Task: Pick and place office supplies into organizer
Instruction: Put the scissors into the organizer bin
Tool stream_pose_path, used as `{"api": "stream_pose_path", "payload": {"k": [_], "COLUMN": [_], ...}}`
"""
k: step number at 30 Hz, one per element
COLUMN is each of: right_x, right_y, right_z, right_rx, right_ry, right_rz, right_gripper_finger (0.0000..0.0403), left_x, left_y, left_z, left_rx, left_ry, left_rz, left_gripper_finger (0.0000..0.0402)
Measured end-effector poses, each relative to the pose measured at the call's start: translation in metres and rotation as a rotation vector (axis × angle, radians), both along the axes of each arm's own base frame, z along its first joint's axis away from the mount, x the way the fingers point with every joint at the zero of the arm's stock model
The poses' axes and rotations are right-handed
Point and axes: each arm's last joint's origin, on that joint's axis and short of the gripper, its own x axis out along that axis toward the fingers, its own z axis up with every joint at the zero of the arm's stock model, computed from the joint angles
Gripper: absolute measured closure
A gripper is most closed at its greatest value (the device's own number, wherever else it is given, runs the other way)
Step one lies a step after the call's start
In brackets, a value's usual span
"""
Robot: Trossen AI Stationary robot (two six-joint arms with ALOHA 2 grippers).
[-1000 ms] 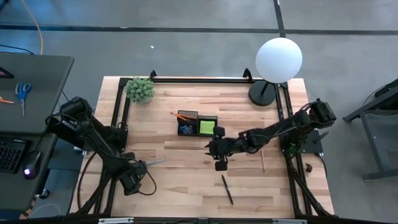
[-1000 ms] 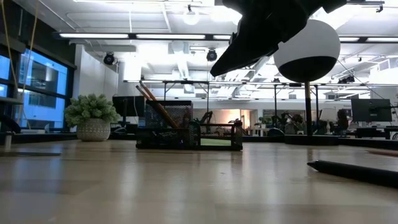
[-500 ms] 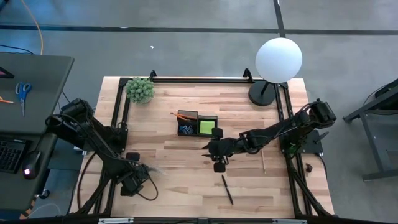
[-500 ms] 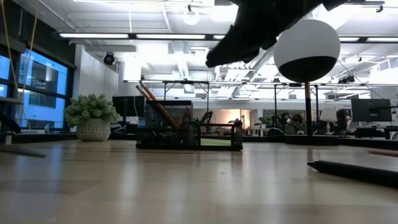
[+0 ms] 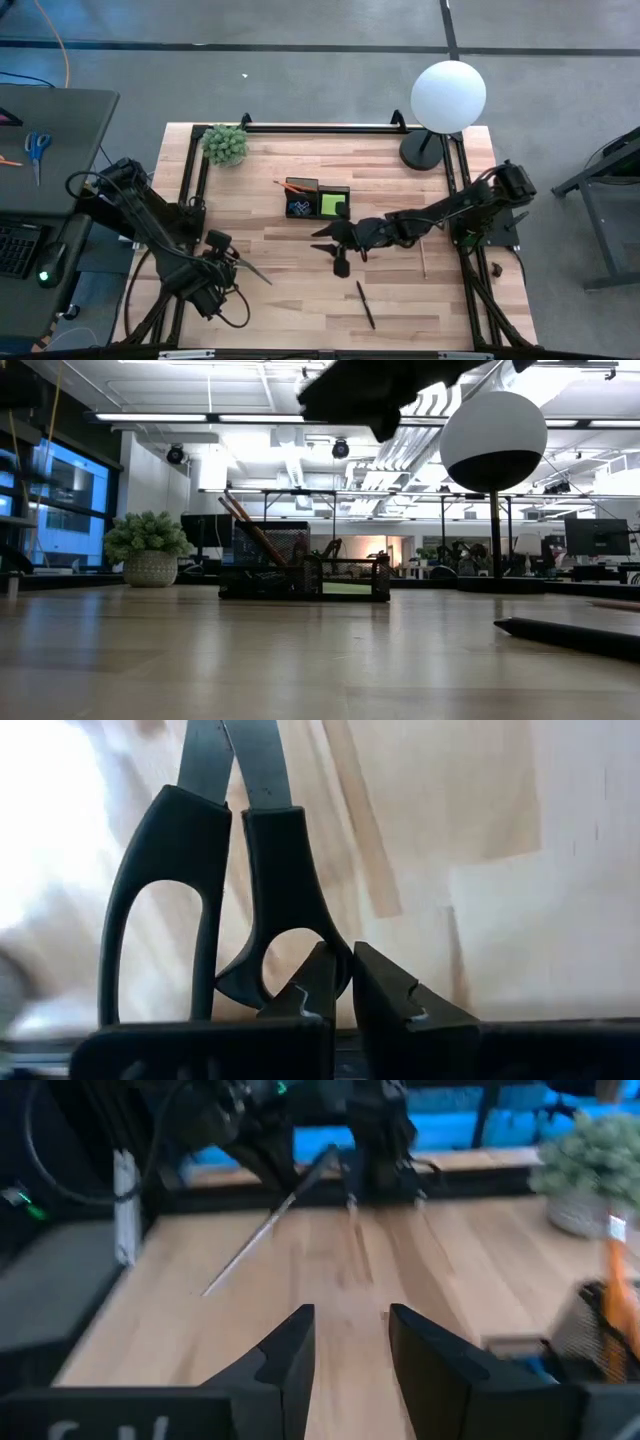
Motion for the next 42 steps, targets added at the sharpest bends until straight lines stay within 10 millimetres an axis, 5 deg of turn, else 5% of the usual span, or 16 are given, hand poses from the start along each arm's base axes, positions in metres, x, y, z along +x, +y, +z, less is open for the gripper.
{"api": "stream_pose_path", "payload": {"k": [8,17,30,42], "right_x": [0.026,0.049,0.091,0.116], "right_y": [0.005,-0.013,-0.007,-0.016], "right_z": [-0.016,-0.051,-0.034,-0.037], "right_rx": [0.128,0.352,0.289,0.285], "right_ry": [-0.201,-0.184,-0.121,-0.128], "right_rz": [0.032,0.098,0.153,0.157], "right_gripper_finger": [0.0281,0.0281,0.028,0.0241], "left_x": [0.01,0.022,0.06,0.065], "left_y": [-0.005,0.003,0.023,0.026], "left_z": [0.033,0.05,0.063,0.064], "left_rx": [0.061,0.294,0.287,0.3], "left_ry": [-0.039,0.02,0.063,0.052], "left_rz": [-0.276,-0.411,-0.379,-0.369], "left_gripper_finger": [0.0397,0.04,0.04,0.0397]}}
